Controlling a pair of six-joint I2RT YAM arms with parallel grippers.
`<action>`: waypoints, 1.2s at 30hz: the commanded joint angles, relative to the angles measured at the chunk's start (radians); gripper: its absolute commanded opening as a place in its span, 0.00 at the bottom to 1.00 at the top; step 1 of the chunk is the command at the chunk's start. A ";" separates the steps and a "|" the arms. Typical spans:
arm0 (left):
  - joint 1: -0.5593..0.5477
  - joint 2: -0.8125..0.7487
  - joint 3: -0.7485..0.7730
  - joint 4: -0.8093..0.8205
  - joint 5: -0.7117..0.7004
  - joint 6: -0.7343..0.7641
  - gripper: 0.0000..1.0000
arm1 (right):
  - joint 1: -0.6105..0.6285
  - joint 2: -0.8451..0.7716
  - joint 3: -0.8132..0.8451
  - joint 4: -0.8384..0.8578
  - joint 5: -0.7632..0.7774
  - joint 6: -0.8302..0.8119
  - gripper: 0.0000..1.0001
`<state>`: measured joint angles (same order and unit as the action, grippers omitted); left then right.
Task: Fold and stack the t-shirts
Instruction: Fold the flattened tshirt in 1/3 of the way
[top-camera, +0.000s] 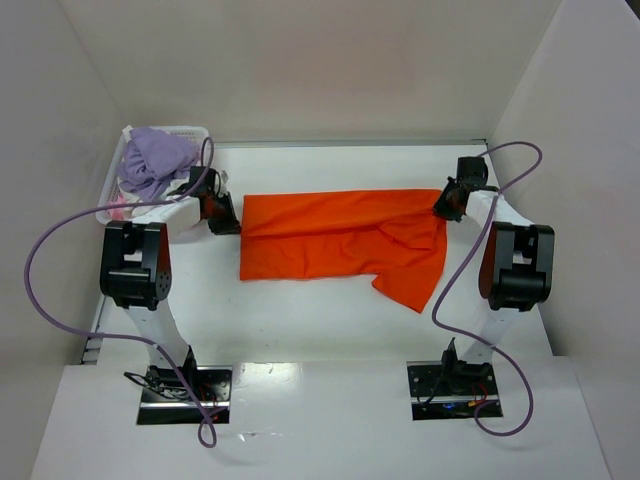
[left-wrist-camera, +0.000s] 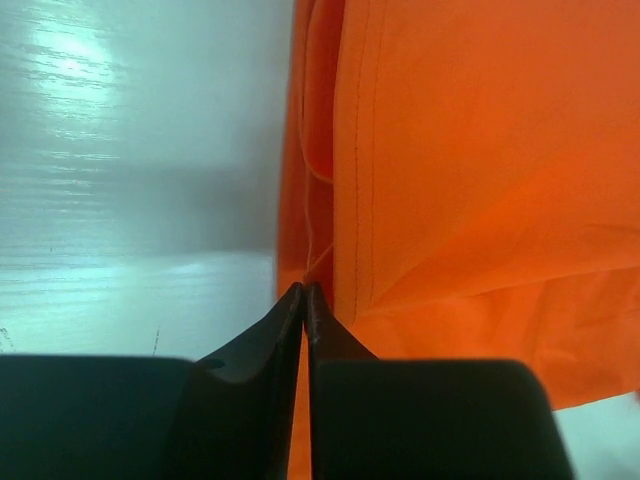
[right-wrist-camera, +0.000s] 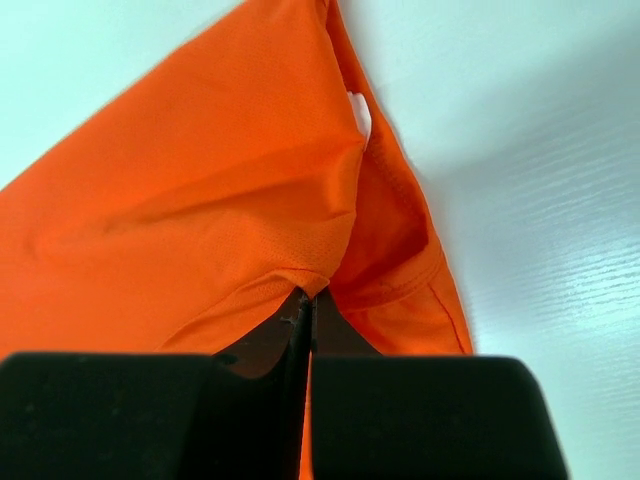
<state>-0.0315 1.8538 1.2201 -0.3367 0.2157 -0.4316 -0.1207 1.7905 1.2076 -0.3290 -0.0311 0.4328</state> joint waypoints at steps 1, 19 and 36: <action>-0.018 0.001 -0.013 -0.030 -0.001 0.033 0.16 | -0.008 0.009 0.058 -0.010 0.042 -0.012 0.00; -0.018 -0.053 0.057 -0.030 -0.050 0.022 0.33 | -0.008 0.063 0.078 -0.085 0.079 -0.043 0.29; -0.045 0.087 0.237 0.067 0.140 0.031 0.63 | -0.008 -0.074 -0.031 -0.088 -0.012 -0.054 0.66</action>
<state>-0.0586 1.8870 1.4384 -0.3023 0.2863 -0.4175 -0.1211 1.7432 1.2152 -0.4126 -0.0261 0.3866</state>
